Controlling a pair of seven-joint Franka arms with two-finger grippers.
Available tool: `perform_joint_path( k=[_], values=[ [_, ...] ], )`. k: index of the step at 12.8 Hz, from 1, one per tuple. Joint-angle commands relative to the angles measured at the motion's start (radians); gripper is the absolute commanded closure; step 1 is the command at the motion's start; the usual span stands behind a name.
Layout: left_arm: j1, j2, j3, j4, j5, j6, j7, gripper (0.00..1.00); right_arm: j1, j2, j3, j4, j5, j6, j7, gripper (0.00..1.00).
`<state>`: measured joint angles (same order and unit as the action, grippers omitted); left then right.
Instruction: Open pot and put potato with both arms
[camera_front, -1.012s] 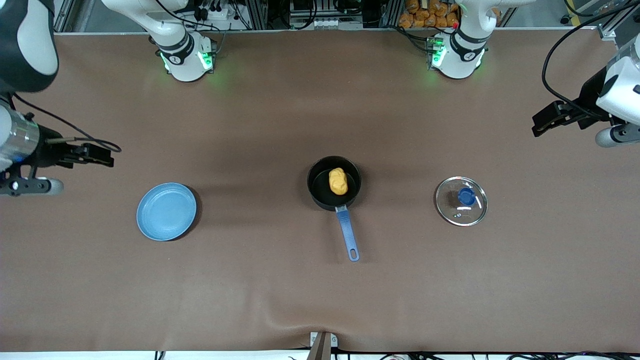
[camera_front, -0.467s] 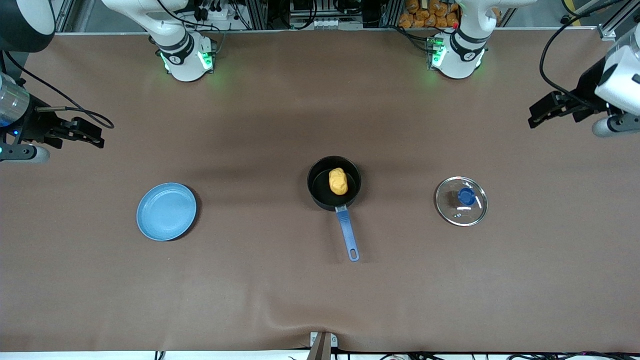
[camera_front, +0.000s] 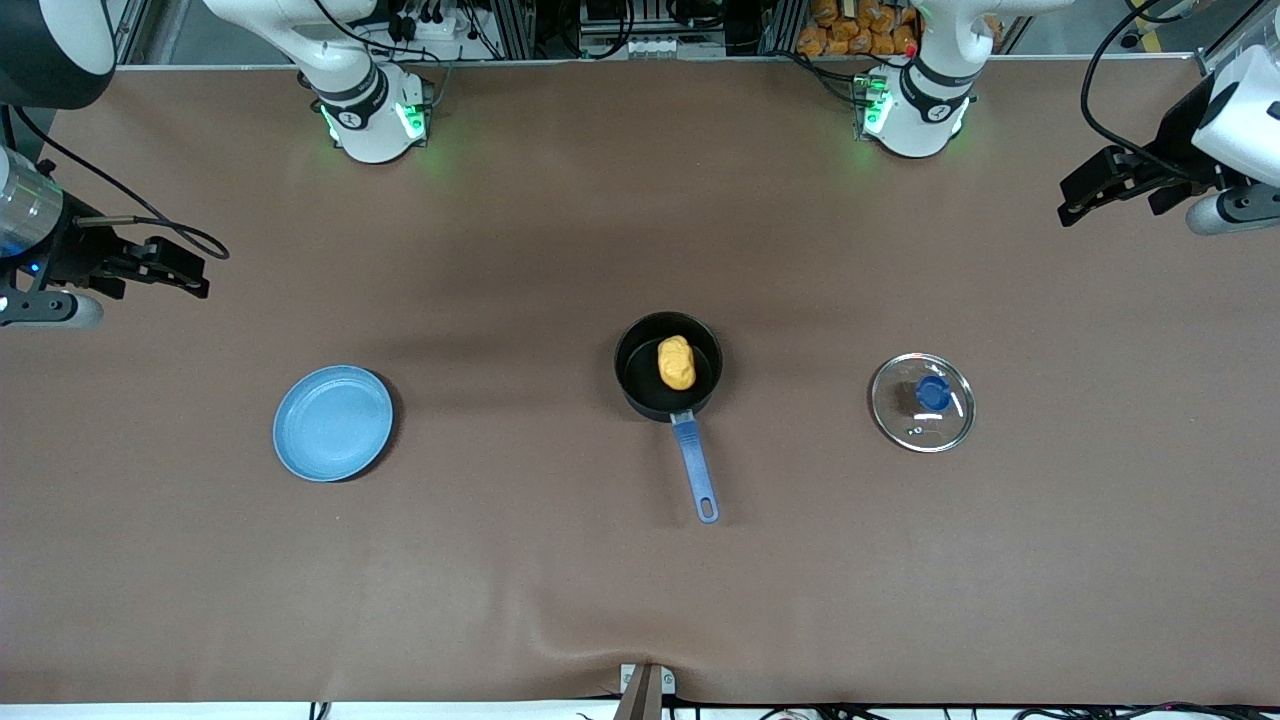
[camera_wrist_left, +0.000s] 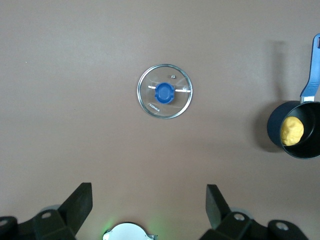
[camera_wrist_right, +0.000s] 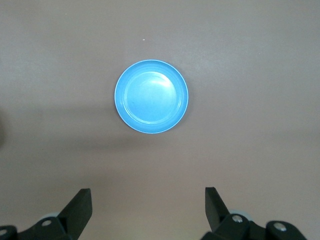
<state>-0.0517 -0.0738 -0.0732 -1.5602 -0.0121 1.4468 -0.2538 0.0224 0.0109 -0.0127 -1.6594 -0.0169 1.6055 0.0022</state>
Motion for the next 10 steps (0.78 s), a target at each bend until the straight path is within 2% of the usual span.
perform_joint_path(
  k=[1, 5, 10],
  values=[
    [0.003, -0.004, -0.005, 0.017, -0.008, -0.019, 0.015, 0.0, -0.018, -0.026, 0.016, -0.007, -0.018, 0.014, -0.048, 0.0],
    [-0.004, -0.001, -0.003, 0.057, 0.033, -0.019, 0.018, 0.0, -0.018, -0.025, 0.016, 0.0, -0.02, 0.034, -0.051, 0.0],
    [0.004, 0.025, 0.001, 0.057, 0.034, -0.019, 0.022, 0.0, -0.019, -0.019, 0.017, -0.002, -0.018, 0.07, -0.089, 0.0]
  ],
)
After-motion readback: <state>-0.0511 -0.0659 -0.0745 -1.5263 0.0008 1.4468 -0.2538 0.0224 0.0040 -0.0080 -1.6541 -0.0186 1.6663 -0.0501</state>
